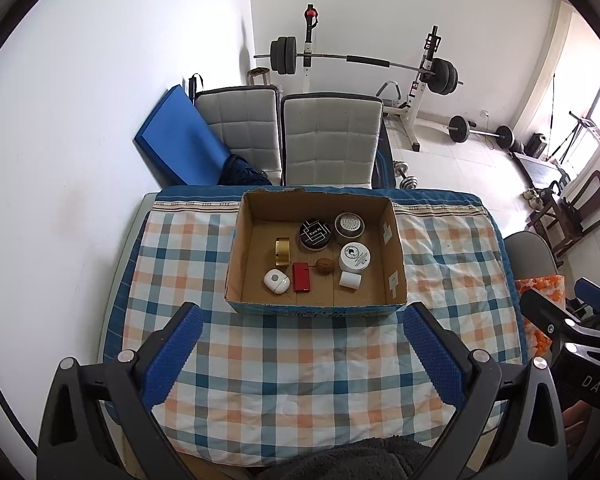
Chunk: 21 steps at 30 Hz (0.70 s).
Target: Organize rigid objects
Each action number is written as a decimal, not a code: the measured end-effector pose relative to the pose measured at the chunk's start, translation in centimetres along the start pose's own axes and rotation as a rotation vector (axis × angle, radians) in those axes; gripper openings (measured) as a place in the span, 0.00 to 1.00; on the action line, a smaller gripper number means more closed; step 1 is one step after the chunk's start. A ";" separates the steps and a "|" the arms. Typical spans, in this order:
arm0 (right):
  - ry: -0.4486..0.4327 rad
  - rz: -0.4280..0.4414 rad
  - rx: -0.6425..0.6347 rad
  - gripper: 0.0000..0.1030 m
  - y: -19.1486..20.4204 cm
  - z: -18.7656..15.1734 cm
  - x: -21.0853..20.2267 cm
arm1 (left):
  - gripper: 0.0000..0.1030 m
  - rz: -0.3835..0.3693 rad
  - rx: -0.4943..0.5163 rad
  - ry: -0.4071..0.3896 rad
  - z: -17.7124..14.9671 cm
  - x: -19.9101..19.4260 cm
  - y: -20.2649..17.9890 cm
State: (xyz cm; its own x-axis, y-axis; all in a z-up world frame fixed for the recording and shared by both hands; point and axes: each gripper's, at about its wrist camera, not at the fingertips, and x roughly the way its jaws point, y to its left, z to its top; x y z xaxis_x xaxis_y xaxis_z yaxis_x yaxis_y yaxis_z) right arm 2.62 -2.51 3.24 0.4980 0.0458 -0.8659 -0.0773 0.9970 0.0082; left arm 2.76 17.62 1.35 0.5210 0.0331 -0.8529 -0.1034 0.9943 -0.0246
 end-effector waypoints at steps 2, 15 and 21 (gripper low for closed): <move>-0.003 -0.003 0.003 1.00 -0.1 0.1 -0.1 | 1.00 0.001 0.000 -0.003 0.0 0.0 0.0; -0.008 -0.013 0.009 1.00 -0.5 0.2 -0.2 | 1.00 -0.003 0.001 -0.005 0.4 -0.1 -0.3; -0.018 -0.025 0.017 1.00 -0.6 0.4 -0.2 | 1.00 -0.005 0.000 -0.005 0.4 -0.1 -0.4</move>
State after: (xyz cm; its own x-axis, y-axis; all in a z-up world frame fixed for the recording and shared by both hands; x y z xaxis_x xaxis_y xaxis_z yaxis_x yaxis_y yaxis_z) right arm 2.97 -3.05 3.58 0.5149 0.0220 -0.8570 -0.0505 0.9987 -0.0047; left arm 3.14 17.26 1.65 0.5256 0.0290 -0.8503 -0.1008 0.9945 -0.0284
